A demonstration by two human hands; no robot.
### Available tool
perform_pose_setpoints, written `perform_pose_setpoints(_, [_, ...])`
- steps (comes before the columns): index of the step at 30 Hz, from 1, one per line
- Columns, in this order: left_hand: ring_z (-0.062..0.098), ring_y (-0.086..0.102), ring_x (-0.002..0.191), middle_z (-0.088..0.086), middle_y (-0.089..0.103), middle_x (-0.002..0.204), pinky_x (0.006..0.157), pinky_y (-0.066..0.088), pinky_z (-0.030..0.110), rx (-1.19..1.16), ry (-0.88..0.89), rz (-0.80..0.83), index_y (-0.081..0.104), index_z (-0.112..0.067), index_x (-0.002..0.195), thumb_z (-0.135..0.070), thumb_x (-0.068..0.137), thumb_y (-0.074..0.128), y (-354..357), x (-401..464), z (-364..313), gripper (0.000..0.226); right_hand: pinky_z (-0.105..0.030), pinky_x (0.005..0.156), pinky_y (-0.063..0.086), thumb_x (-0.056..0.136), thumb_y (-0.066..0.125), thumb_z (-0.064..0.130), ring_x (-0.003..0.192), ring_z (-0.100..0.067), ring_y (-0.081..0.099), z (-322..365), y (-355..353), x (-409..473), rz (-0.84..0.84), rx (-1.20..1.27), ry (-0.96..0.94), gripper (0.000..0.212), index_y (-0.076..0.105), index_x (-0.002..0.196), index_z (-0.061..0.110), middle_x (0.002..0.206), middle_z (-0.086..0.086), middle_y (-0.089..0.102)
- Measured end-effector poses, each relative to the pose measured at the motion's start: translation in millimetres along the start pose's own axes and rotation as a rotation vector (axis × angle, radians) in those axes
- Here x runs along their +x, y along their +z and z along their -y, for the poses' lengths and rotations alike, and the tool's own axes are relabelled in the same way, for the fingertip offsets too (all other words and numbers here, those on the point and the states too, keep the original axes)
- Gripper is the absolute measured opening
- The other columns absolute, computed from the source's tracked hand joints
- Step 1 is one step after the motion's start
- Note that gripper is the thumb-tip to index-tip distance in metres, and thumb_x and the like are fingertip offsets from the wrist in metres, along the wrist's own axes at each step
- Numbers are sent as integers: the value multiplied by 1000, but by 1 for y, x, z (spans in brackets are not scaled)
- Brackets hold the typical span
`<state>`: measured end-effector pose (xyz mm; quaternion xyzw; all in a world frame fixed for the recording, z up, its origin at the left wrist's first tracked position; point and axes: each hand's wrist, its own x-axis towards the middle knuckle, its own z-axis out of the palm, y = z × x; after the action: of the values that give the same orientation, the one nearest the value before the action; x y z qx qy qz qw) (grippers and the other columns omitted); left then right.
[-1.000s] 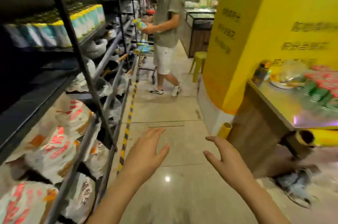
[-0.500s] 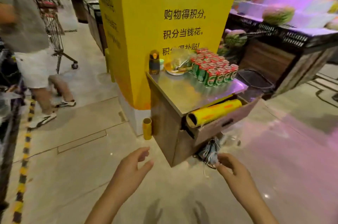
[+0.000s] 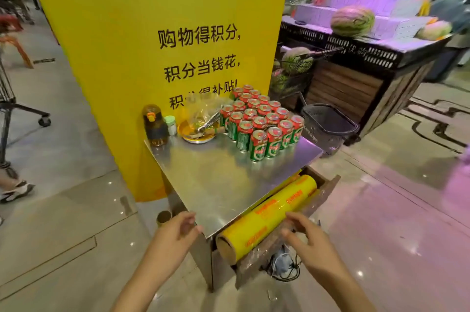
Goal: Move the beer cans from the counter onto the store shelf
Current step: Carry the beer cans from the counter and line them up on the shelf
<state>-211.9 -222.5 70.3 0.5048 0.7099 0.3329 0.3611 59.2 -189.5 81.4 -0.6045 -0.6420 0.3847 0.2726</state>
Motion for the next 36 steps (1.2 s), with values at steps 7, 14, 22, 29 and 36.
perform_pose_setpoints(7, [5, 52, 111, -10, 56, 120, 91, 40, 21, 145, 172, 68, 48, -23, 130, -31, 89, 58, 65, 120, -72, 42, -22, 87, 38, 88, 62, 20, 115, -10, 51, -38, -50, 125, 41, 23, 77, 40, 51, 126, 20, 121, 3, 56])
perform_pose_setpoints(14, [8, 53, 108, -4, 58, 123, 84, 38, 19, 137, 45, -96, 49, -19, 130, -31, 87, 62, 103, 200, -99, 46, -28, 95, 40, 88, 63, 23, 114, -6, 44, -51, -84, 276, 223, -90, -94, 51, 43, 134, 15, 126, 3, 49])
perform_pose_setpoints(22, [14, 50, 120, 2, 51, 135, 87, 35, 17, 174, -104, -169, 44, -15, 135, -31, 82, 68, 146, 266, -134, 61, -25, 87, 37, 78, 71, 32, 110, -15, 50, -38, -93, 411, 399, -388, -501, 55, 48, 127, 21, 118, 4, 53])
perform_pose_setpoints(29, [22, 47, 119, 9, 51, 132, 93, 34, 23, 250, -91, -78, 43, -15, 132, -38, 69, 73, 165, 324, -150, 74, -39, 113, 24, 82, 63, 43, 133, -24, 33, -32, -77, 457, 577, -760, -636, 75, 29, 143, 16, 143, -4, 37])
perform_pose_setpoints(36, [27, 49, 118, 8, 43, 135, 95, 45, 39, 382, -103, -67, 34, -18, 138, -35, 64, 77, 184, 353, -136, 87, -39, 112, 24, 81, 65, 43, 129, -24, 38, -37, -64, 462, 608, -915, -633, 77, 25, 142, 18, 138, -3, 42])
